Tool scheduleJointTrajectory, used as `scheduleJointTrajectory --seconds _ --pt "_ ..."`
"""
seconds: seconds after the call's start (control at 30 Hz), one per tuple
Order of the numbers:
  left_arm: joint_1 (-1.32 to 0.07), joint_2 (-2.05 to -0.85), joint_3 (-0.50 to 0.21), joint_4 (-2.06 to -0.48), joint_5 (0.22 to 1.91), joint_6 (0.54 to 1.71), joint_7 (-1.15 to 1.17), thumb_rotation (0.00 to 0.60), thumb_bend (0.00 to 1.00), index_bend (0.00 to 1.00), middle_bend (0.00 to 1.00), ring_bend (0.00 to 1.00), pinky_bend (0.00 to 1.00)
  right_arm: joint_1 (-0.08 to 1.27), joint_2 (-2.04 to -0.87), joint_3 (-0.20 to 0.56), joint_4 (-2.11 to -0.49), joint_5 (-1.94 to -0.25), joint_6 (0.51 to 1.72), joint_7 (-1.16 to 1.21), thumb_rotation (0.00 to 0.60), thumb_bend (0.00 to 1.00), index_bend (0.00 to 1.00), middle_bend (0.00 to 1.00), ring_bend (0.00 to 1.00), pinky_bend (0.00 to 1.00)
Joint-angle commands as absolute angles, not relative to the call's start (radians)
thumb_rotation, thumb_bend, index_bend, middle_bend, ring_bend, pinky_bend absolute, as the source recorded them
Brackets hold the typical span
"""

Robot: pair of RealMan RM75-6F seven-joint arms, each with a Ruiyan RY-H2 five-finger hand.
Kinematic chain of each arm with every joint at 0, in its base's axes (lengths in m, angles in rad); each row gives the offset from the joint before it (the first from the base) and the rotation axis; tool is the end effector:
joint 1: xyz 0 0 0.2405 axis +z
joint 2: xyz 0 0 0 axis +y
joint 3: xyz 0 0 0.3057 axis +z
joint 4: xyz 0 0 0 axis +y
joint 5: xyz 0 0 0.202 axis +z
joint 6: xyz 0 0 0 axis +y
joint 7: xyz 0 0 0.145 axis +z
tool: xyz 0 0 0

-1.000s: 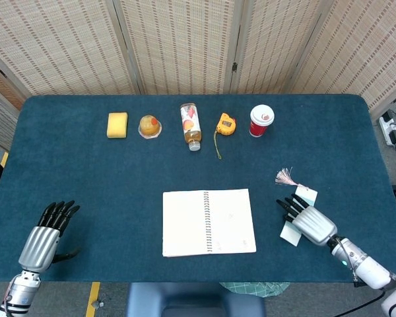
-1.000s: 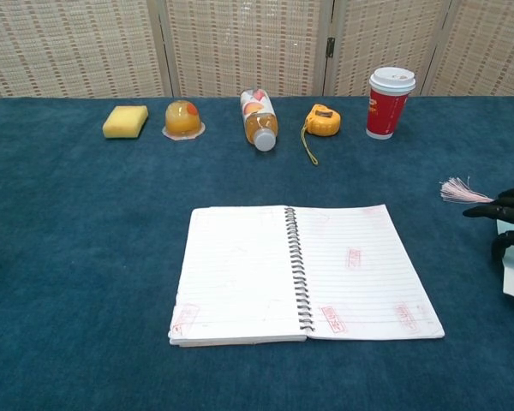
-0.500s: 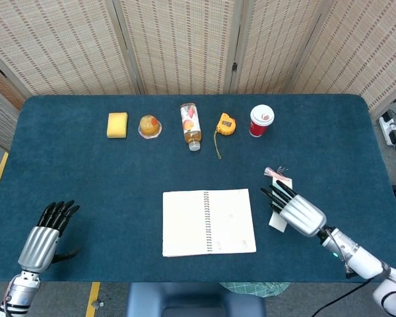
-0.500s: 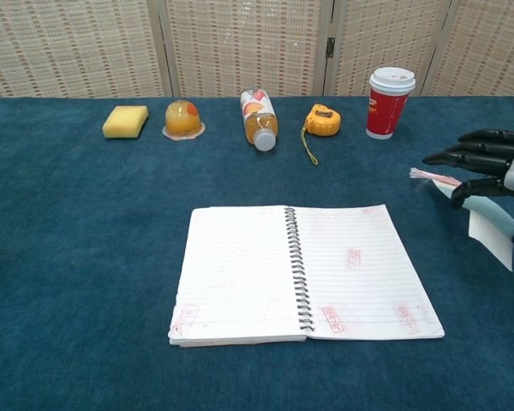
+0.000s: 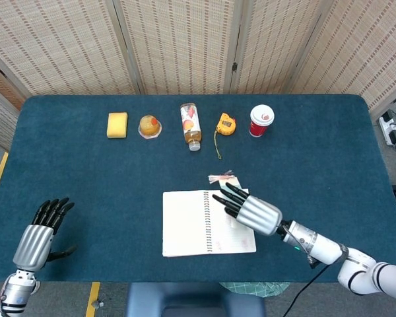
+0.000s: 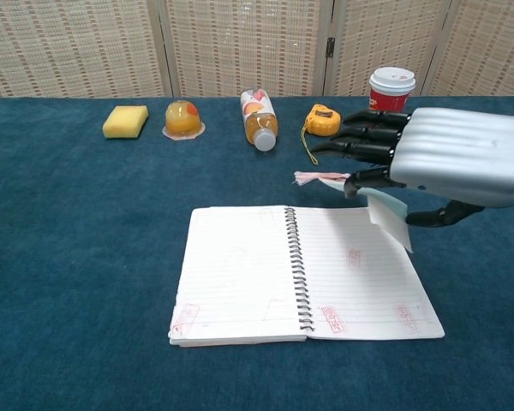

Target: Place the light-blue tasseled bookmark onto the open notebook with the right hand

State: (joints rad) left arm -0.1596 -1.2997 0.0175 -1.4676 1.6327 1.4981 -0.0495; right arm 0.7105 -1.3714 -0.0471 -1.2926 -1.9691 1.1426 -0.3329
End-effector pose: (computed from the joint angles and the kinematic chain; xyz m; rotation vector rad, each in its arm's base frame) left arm -0.3376 0.1968 0.1189 -1.5496 -0.9076 -1.0585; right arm -0.2138 -0.3277 0.0393 2.3143 0.1487 0.8602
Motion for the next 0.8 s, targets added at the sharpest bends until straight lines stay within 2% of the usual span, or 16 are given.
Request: scheduleJointTrajectory --seconds 0.03,0.8 --pt "-0.160 -1.296 0.016 -1.469 1.631 1.499 -0.057 0.600 0.14 0.14 0.11 0.03 0.05 0.729 -1.392 -0.051 -1.309 -1.979 1.112 -0.357 0.600 0.29 0.41 0.00 0.00 0.00" --pt "-0.158 -1.285 0.018 -1.479 1.640 1.506 -0.074 0.600 0.14 0.14 0.11 0.03 0.05 0.731 -1.405 -0.118 -1.377 -1.992 1.035 -0.469 0.600 0.29 0.41 0.00 0.00 0.00"
